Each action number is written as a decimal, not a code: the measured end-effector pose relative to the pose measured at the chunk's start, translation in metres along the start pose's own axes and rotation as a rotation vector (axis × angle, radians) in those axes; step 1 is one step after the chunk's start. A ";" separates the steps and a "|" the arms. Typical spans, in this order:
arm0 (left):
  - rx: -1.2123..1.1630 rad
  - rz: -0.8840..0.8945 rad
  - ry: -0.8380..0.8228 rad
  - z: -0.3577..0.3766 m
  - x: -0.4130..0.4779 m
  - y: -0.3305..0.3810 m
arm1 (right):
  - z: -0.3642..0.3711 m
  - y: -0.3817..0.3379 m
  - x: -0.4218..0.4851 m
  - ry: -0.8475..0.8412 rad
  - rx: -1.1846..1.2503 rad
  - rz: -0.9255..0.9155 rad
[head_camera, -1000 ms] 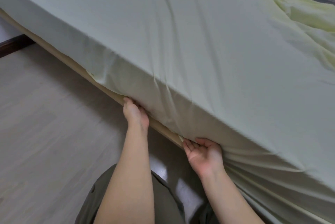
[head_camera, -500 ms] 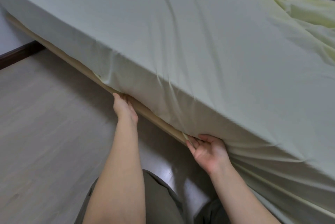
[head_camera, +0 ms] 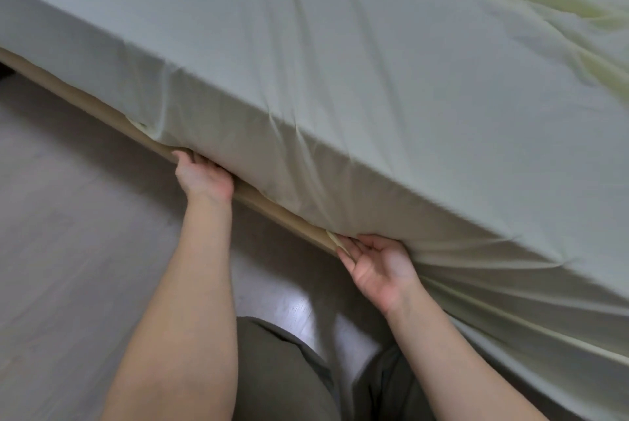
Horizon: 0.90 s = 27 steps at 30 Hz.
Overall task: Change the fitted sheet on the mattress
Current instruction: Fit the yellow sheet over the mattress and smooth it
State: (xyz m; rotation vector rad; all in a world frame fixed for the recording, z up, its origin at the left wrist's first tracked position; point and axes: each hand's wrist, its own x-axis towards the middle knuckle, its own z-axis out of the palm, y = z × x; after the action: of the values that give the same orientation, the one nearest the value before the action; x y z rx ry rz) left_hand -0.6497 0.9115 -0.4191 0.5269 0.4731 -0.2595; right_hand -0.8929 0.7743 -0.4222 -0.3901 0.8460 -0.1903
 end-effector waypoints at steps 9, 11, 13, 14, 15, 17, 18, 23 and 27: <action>0.240 -0.275 0.129 -0.012 -0.119 -0.081 | 0.000 0.003 -0.007 -0.052 -0.033 -0.011; 0.239 -0.273 0.072 -0.018 -0.128 -0.091 | 0.002 0.003 -0.009 -0.042 -0.028 -0.020; 0.217 -0.267 0.025 -0.021 -0.125 -0.093 | 0.004 0.004 -0.011 -0.039 -0.037 -0.022; 0.195 -0.278 0.014 -0.023 -0.120 -0.094 | 0.005 0.004 -0.011 -0.036 -0.042 -0.020; 0.171 -0.295 0.009 -0.025 -0.117 -0.094 | 0.006 0.004 -0.012 -0.032 -0.046 -0.016; 0.131 -0.336 -0.019 -0.025 -0.114 -0.094 | 0.007 0.002 -0.014 -0.026 -0.078 -0.009; 0.129 -0.343 -0.040 -0.024 -0.115 -0.094 | 0.009 0.002 -0.016 -0.022 -0.097 -0.006; 0.234 -0.194 -0.004 -0.029 -0.136 -0.087 | 0.011 -0.001 -0.020 0.028 -0.131 0.027; 0.363 -0.229 0.009 -0.043 -0.166 -0.090 | 0.006 -0.010 -0.022 0.063 -0.096 0.131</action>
State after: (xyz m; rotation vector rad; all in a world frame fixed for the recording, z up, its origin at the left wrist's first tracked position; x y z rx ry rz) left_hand -0.8406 0.8787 -0.4079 0.8296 0.4984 -0.5688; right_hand -0.9026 0.7738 -0.3989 -0.4186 0.9418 -0.0404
